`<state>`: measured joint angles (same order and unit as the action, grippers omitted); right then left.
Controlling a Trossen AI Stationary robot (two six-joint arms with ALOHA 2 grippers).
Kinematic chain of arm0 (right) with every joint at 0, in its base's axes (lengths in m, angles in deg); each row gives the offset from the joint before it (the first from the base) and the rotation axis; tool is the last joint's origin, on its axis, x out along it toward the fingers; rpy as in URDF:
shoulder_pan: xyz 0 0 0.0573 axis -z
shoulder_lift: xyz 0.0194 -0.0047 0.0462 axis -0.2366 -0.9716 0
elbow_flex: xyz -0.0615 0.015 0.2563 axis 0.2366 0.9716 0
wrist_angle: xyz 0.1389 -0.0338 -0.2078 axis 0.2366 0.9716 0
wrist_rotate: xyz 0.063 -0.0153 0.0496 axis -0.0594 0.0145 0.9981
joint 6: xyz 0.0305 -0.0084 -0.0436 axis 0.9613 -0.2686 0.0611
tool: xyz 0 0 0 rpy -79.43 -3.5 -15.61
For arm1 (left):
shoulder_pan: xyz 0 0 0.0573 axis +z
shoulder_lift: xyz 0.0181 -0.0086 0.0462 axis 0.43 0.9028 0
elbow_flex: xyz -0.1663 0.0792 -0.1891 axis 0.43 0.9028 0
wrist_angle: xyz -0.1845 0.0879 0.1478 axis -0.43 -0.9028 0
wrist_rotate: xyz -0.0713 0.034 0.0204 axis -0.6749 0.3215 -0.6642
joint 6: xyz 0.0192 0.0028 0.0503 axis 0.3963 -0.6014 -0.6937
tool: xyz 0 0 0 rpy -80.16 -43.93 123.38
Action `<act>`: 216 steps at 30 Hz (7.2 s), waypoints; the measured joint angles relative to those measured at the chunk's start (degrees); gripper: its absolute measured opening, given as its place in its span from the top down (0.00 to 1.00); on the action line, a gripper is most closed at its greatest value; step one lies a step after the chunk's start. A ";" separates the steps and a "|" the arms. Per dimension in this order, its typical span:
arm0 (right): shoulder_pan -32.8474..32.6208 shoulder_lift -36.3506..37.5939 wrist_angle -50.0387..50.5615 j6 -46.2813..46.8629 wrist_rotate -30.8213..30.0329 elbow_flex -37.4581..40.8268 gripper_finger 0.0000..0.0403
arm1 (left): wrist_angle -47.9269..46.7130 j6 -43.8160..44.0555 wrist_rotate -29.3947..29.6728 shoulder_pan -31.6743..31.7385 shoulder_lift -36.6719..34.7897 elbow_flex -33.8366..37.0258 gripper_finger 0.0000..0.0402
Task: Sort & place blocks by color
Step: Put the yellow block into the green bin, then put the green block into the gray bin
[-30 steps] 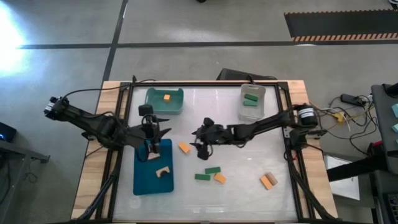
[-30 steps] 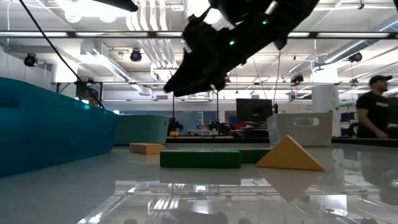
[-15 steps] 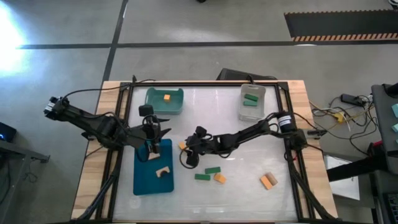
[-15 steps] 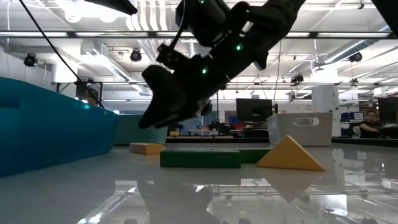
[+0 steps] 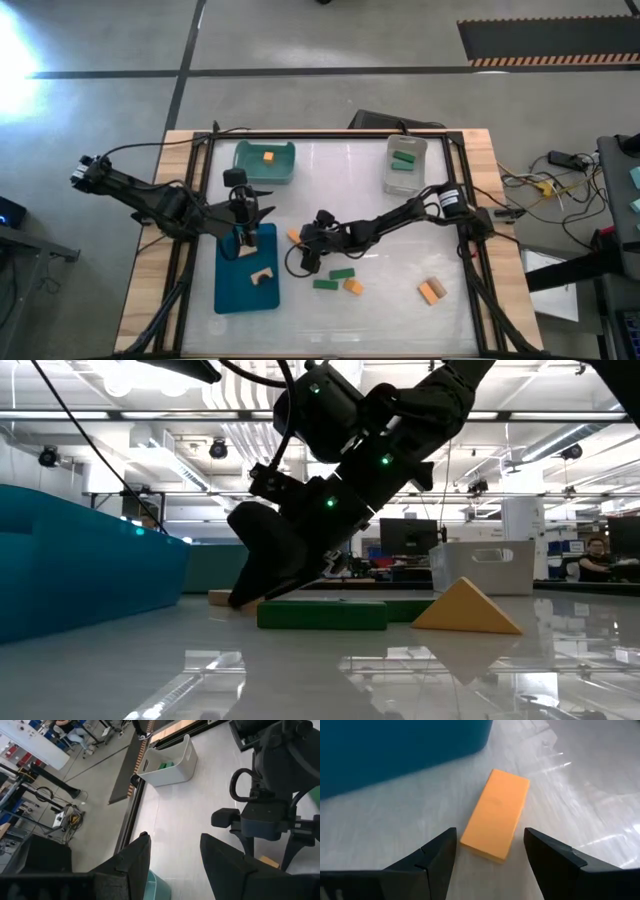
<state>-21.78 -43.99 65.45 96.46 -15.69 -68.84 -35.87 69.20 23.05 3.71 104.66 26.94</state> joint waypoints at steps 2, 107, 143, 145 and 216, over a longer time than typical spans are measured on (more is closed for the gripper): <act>0.10 0.06 0.67 0.09 0.07 -0.04 0.44 | 0.01 0.01 0.00 0.00 0.00 0.00 0.61; -4.37 39.81 -35.41 -29.65 -12.47 35.87 0.37 | 53.27 -1.49 -9.43 15.38 12.81 17.11 0.70; -4.42 43.43 -22.94 -16.83 -13.91 35.87 0.43 | 8.03 1.26 -20.35 58.45 20.65 9.38 0.52; -4.42 43.43 -22.86 -16.38 -13.87 35.87 0.43 | 8.06 1.35 -20.32 58.44 19.89 9.38 0.51; -7.72 17.46 30.64 2.65 11.64 8.22 0.43 | 25.17 7.36 -20.26 18.25 -2.45 15.45 0.50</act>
<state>-29.50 -26.53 96.09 99.10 -4.05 -60.63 -10.70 76.56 2.79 21.96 102.21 42.39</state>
